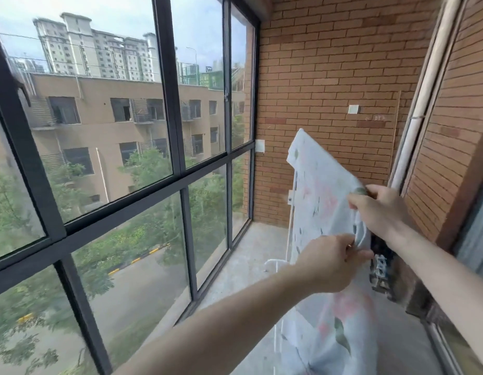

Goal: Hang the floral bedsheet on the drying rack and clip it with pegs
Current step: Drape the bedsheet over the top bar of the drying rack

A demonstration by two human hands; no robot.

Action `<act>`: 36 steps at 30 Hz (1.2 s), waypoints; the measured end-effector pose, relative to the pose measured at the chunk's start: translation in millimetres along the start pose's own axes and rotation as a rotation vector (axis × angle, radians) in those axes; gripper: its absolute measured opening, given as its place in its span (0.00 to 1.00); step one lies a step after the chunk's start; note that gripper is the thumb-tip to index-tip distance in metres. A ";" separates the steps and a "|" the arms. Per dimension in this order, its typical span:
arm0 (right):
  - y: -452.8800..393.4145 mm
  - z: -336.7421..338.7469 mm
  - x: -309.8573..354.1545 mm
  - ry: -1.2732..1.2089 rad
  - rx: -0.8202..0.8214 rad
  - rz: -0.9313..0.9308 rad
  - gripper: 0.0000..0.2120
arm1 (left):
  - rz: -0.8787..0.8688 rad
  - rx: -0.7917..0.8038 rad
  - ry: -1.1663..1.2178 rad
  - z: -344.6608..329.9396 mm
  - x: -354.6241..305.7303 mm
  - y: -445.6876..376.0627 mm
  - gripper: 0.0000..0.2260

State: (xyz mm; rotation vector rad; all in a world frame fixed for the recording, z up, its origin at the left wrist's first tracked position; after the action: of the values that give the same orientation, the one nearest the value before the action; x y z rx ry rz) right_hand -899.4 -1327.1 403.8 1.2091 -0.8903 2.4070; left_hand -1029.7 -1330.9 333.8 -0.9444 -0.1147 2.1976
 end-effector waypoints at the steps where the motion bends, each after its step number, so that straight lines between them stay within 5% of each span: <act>1: 3.3 1.5 -3.7 0.031 -0.033 -0.007 0.13 | -0.016 0.056 0.022 -2.7 6.6 0.4 0.28; 8: 34.8 6.9 -17.6 0.130 -0.126 -0.031 0.12 | 0.130 0.184 0.262 -14.2 97.0 4.3 0.18; 14: 52.5 16.5 -14.9 0.209 -0.174 0.044 0.15 | 0.369 0.223 0.428 -18.6 138.3 -24.7 0.18; 36: 66.5 10.2 -15.4 0.559 -0.214 0.008 0.11 | 0.679 0.350 0.662 -109.0 244.8 -101.7 0.24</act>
State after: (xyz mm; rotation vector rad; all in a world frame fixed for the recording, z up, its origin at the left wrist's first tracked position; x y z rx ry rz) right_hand -918.2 -1384.2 369.9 0.4154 -0.9281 2.3844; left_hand -1011.3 -1117.0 144.0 -1.5969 0.9930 2.2164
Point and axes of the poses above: each hand's wrist, its own y-axis away from the middle knuckle, its own z-axis out of the back of the hand, x = y × z, the point moved 6 cm from there along -y, towards the middle knuckle, and after that the axes turned 2 degrees about -x, right-handed, at the moved point
